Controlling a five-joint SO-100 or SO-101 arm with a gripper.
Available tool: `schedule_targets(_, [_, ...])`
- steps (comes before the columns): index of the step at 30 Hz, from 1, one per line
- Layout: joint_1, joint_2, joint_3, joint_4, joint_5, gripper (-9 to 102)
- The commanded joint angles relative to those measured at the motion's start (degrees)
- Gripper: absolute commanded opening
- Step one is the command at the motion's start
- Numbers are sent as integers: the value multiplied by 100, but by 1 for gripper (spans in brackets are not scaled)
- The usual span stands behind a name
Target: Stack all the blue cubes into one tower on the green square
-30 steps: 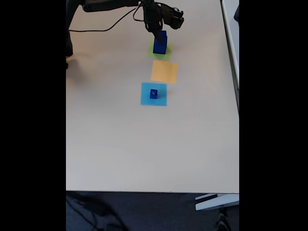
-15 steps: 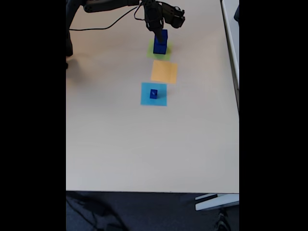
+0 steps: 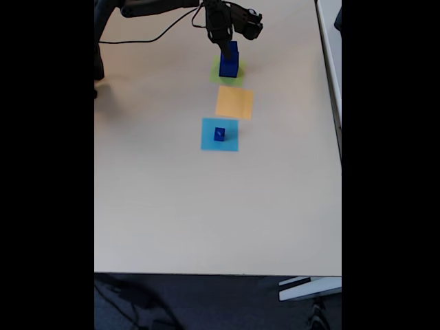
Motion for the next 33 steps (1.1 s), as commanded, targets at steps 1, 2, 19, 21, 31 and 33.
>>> schedule_targets(1, [79,132,-439,35,-79,0])
schedule_targets(2, [79,141,-439,35,-79,0])
schedule_targets(19, [114,88,-686,211,-141,0])
schedule_targets(21, [114,88,-686,211,-141,0])
schedule_targets(31, [149,70,-659,211,-202,0])
schedule_targets(33, [167,70,-650,211,-229,0])
